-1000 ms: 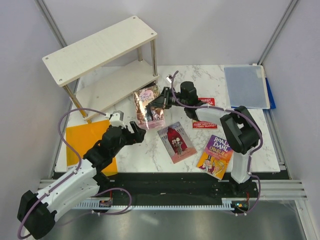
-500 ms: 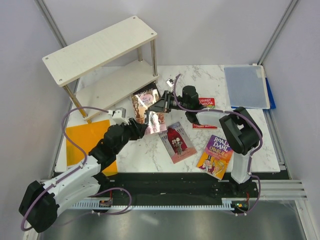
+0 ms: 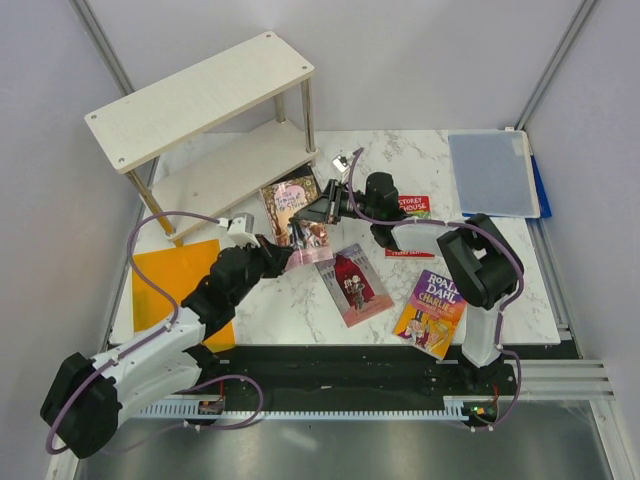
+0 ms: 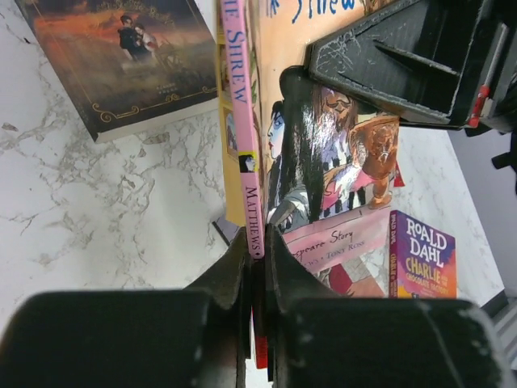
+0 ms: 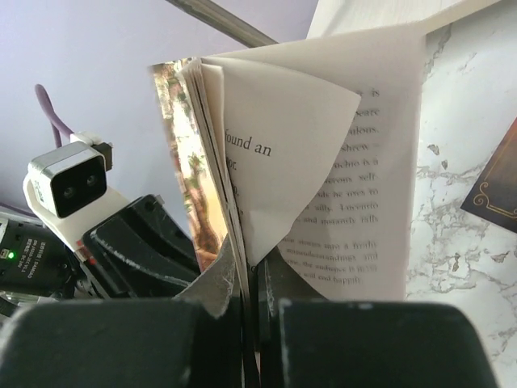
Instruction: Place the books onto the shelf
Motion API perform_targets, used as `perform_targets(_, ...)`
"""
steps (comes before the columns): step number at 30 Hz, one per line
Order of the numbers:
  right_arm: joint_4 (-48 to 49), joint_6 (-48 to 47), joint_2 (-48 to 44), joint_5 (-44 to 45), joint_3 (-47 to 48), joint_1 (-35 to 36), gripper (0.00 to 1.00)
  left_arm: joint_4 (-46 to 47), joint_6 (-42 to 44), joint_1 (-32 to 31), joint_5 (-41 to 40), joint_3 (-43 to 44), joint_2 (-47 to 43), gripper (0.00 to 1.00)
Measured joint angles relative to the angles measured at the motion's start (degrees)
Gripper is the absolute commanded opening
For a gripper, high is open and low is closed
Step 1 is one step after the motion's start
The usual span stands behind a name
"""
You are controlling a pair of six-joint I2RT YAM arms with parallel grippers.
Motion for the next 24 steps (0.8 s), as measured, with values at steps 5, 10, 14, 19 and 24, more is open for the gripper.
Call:
perform_targets(5,3.08,1.75,1.49,-0.5,0.85,-0.11,0.14,0.09,-1.36,0.15,-0.55,0.0,-1.29,0.02)
perform_targets(10,2.29,1.14,2.03,0.33,1.01,0.2,0.59,-7.15,-0.9,0.13,-1.77,3.34,-2.21,0.02)
perform_targets(14,-5.73,-5.88,0.33,4.85,1.25,0.55,0.89,-16.48,1.55,-0.35,-2.51,10.14,-1.92,0.02)
perform_targets(19,-20.98,-18.16,-6.82,14.01,1.25,1.38,0.98,-23.19,6.54,0.55,-4.96,23.37,0.11,0.02)
perform_targets(24,-30.99,-28.13,-14.62,23.56,1.03,1.55,0.98,-25.05,11.93,2.95,-3.37,39.17,5.38,0.02)
